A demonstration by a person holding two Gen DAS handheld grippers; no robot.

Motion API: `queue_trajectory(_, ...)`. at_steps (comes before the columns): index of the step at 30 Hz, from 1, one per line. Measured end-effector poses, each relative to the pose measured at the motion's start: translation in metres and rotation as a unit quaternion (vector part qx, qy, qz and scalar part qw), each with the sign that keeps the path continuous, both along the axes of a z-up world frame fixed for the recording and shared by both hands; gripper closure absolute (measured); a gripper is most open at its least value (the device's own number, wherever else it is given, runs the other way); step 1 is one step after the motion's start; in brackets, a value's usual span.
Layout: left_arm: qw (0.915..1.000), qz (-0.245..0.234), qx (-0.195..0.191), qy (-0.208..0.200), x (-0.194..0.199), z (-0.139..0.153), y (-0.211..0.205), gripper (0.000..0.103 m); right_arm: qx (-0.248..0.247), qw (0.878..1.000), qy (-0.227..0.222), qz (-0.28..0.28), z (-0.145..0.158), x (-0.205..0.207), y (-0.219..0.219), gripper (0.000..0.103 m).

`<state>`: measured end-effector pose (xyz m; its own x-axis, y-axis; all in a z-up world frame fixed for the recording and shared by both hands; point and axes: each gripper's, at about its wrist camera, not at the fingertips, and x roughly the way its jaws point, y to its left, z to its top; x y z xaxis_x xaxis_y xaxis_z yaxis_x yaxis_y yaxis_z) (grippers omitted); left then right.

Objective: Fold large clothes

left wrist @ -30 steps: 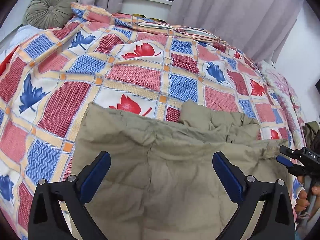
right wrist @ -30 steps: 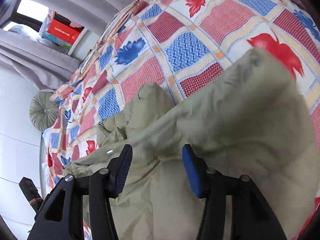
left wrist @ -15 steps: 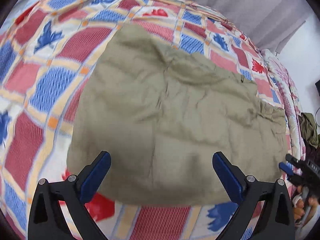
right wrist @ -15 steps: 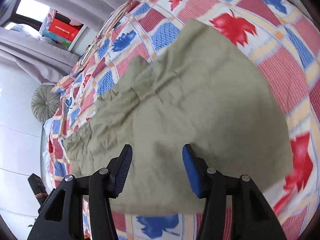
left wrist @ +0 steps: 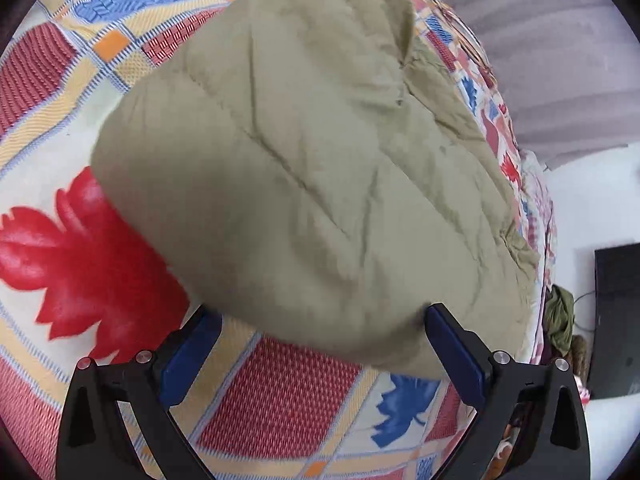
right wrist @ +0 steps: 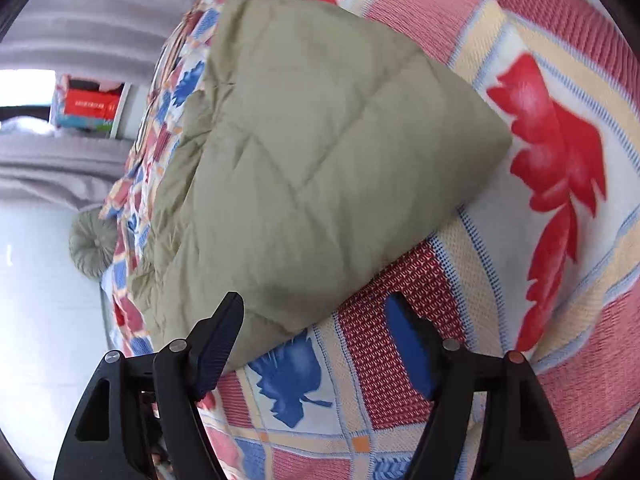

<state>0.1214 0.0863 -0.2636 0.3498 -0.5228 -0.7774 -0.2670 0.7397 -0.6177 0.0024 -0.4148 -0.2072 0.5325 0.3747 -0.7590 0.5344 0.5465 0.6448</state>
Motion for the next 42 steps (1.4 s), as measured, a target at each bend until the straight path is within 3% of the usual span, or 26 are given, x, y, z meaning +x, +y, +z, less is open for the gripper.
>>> queue_trajectory(14,0.9991,0.035,0.024,-0.001,0.065,-0.020,-0.010,0.001,0.057,0.998,-0.013,-0.025,-0.047,0.062,-0.004,0.026)
queue_trajectory(16,0.9984,0.043,0.035,-0.006,0.065,-0.019,-0.009,0.014,0.068,0.997,-0.014,-0.033,-0.052,0.067,-0.004,0.026)
queue_trajectory(18,0.9989,0.033,0.030,-0.013,0.065,-0.015,-0.009,0.053,0.075,0.996,-0.014,-0.040,-0.054,0.070,-0.004,0.026)
queue_trajectory(19,0.9993,0.029,0.019,-0.015,0.065,-0.014,-0.009,0.059,0.079,0.996,-0.014,-0.043,-0.054,0.071,-0.004,0.027)
queue_trajectory(21,0.9992,0.015,0.025,-0.025,0.064,-0.005,-0.011,0.075,0.095,0.994,-0.022,-0.041,-0.054,0.070,-0.004,0.041)
queue_trajectory(23,0.9981,-0.003,0.047,-0.041,0.063,0.008,-0.014,0.081,0.100,0.994,-0.028,-0.039,-0.050,0.069,-0.003,0.064)
queue_trajectory(26,0.9954,-0.024,0.068,-0.063,0.054,0.029,-0.015,0.083,0.096,0.994,-0.038,-0.031,-0.040,0.068,0.002,0.077)
queue_trajectory(32,0.9939,-0.051,0.063,-0.074,0.023,0.058,-0.005,0.083,0.099,0.994,-0.048,-0.013,-0.019,0.046,0.012,0.080)
queue_trajectory(36,0.9935,-0.071,0.064,-0.062,-0.010,0.065,0.005,0.083,0.105,0.994,-0.038,-0.007,-0.012,0.015,0.024,0.080)
queue_trajectory(42,0.9952,-0.079,0.057,-0.008,-0.084,0.053,0.024,0.082,0.131,0.991,-0.016,-0.008,-0.013,-0.041,0.039,0.080)
